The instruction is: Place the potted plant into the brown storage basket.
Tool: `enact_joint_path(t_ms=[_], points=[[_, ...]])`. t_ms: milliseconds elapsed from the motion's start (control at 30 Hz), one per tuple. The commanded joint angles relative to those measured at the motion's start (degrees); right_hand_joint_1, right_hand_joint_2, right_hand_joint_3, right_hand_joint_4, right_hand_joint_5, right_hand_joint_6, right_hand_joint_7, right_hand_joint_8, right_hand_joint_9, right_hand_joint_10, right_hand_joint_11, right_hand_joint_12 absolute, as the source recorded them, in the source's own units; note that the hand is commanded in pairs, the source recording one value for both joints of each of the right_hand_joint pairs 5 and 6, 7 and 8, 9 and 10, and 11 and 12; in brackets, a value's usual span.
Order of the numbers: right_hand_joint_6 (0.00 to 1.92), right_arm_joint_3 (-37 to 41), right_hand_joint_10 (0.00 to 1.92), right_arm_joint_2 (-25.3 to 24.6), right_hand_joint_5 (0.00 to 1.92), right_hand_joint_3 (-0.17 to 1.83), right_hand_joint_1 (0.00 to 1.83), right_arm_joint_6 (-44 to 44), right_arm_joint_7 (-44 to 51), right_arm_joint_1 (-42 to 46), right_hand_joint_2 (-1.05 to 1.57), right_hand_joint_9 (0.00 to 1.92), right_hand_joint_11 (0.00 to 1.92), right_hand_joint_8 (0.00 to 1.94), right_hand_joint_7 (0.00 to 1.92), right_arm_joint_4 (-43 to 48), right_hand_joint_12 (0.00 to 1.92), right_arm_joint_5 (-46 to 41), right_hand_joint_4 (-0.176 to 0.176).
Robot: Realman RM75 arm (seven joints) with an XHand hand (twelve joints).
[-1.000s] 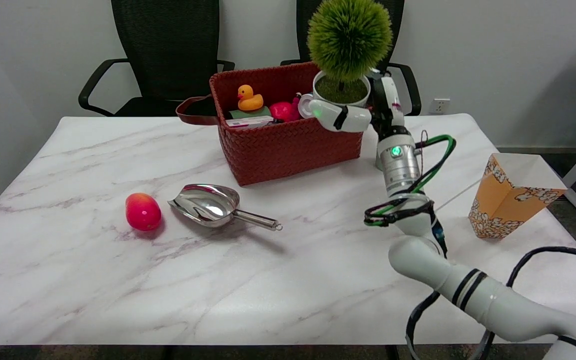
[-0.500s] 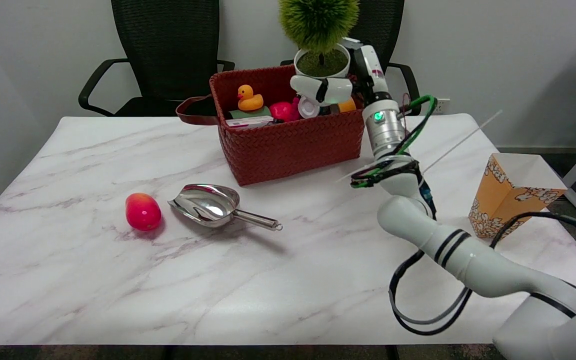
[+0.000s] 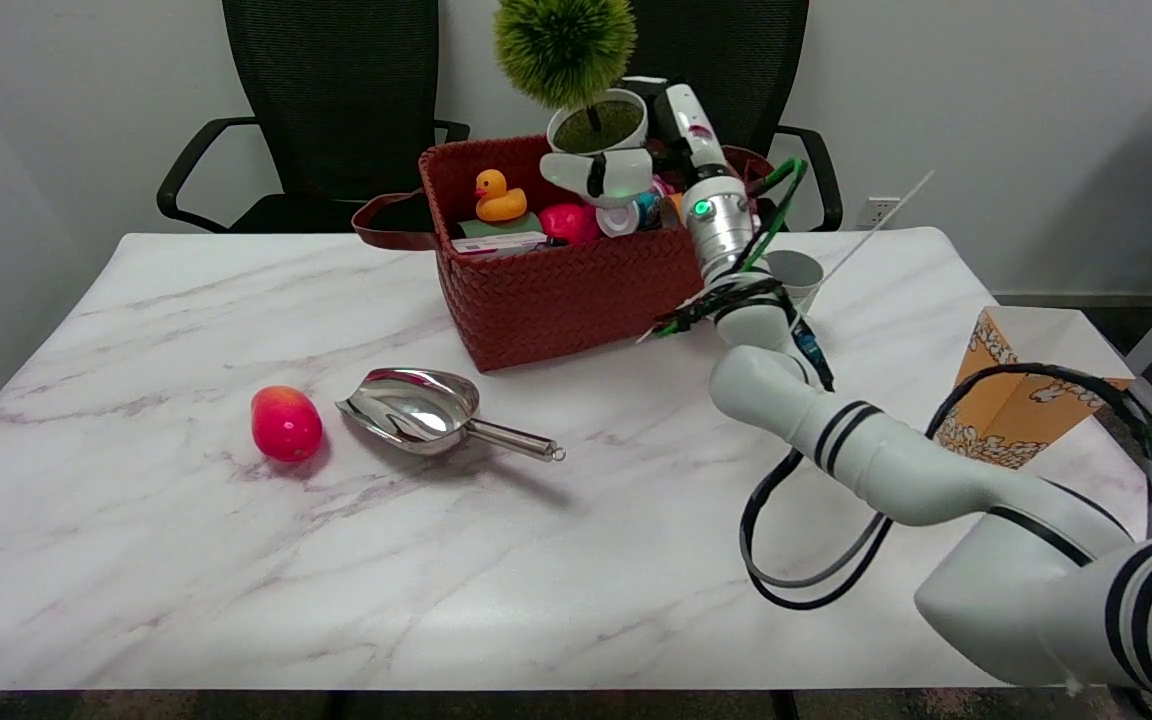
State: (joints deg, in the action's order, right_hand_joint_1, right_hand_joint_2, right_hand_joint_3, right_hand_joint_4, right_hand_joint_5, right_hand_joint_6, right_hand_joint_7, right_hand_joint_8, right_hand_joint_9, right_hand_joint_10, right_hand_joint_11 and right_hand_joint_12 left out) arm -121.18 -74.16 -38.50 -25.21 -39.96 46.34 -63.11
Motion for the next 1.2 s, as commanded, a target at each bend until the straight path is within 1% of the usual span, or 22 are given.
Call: enact_joint_path(t_ms=[33,133,200,367,600,733,1067,1200], points=[[0.88,-2.99,1.05,-5.86,0.88,0.60,1.08,0.98,5.59,-11.57,0.13,1.05,0.67,1.23,1.23,-21.06,0.67,6.10,0.000],[0.88,-2.90,1.05,-5.86,0.88,0.57,1.08,1.61,12.44,-12.55,0.16,1.05,0.67,1.23,1.23,-21.89,0.67,7.60,0.000],[0.87,-2.90,1.05,-5.94,0.87,0.55,1.08,2.08,14.73,-12.94,0.17,1.05,0.67,1.23,1.23,-22.53,0.67,7.60,0.000],[0.86,-3.37,1.04,-5.71,0.86,0.55,1.07,3.20,15.02,-13.59,0.18,1.04,0.66,1.23,1.23,-23.74,0.66,7.68,0.000],[0.82,-2.98,1.03,-5.31,0.82,0.54,1.07,7.06,16.14,-13.98,0.17,1.03,0.64,1.21,1.21,-23.74,0.64,12.35,0.000],[0.80,-2.98,1.02,-4.59,0.80,0.54,1.07,9.04,16.14,-13.91,0.17,1.02,0.64,1.20,1.20,-23.74,0.64,13.19,0.000],[0.74,-2.90,0.99,-4.18,0.74,0.55,1.08,9.91,16.07,-13.43,0.14,0.99,0.61,1.17,1.17,-22.64,0.61,12.71,0.000],[0.66,-2.67,0.94,-4.10,0.66,0.56,1.09,11.18,15.66,-13.28,0.11,0.94,0.58,1.13,1.13,-21.92,0.58,12.63,0.000]])
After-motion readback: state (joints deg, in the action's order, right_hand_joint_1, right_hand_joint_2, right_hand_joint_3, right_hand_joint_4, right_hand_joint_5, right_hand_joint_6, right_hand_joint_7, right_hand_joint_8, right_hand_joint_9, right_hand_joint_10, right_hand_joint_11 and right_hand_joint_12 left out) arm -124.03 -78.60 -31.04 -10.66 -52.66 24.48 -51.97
